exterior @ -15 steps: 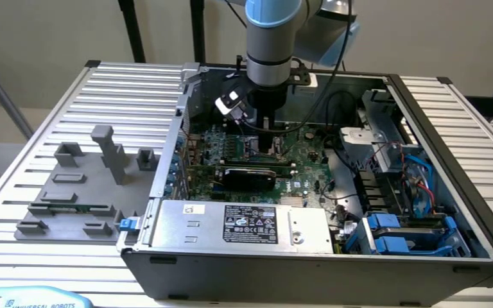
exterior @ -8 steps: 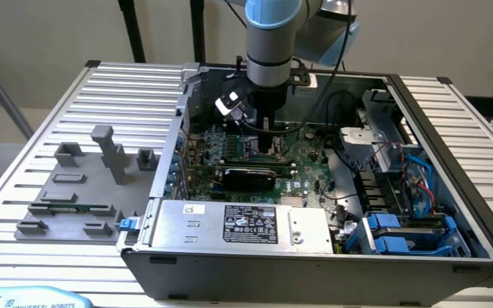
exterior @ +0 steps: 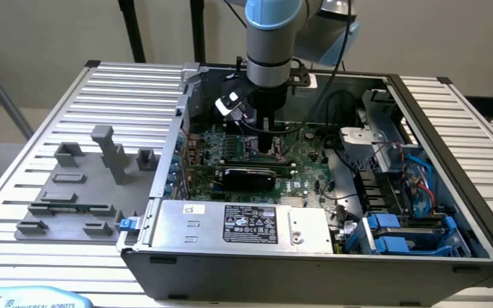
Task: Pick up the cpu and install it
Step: 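Place the cpu into insertion slot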
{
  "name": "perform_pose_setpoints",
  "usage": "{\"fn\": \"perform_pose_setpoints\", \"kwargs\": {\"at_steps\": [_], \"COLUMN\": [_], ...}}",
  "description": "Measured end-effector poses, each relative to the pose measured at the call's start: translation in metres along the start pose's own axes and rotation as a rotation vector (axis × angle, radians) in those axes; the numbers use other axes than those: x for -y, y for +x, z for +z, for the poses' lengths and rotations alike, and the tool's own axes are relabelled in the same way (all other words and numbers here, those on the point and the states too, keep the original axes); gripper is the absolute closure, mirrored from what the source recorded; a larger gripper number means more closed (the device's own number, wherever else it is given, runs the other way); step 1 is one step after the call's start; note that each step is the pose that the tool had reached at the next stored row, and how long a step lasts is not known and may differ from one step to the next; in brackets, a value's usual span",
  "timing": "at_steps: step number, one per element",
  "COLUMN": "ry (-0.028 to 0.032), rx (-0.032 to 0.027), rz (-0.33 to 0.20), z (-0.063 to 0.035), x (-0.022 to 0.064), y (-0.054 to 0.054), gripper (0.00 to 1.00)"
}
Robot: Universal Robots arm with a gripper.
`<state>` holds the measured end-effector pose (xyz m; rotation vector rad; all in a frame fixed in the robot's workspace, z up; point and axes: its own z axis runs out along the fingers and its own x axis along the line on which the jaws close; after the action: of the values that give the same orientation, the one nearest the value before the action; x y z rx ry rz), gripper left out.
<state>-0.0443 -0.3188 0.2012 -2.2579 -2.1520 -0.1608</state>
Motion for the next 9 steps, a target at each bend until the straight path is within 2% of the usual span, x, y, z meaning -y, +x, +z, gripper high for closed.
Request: {"fn": "perform_pose_setpoints", "kwargs": {"at_steps": [4,9], "ry": [0.0000,0.0001], "rx": [0.0002,0.0002], "rz": [0.000,0.000], "z": [-0.0043,-0.0046], "x": [-0.0003,-0.0003], "y": [0.0003,-0.0012], "gripper": [0.31,0.31]}}
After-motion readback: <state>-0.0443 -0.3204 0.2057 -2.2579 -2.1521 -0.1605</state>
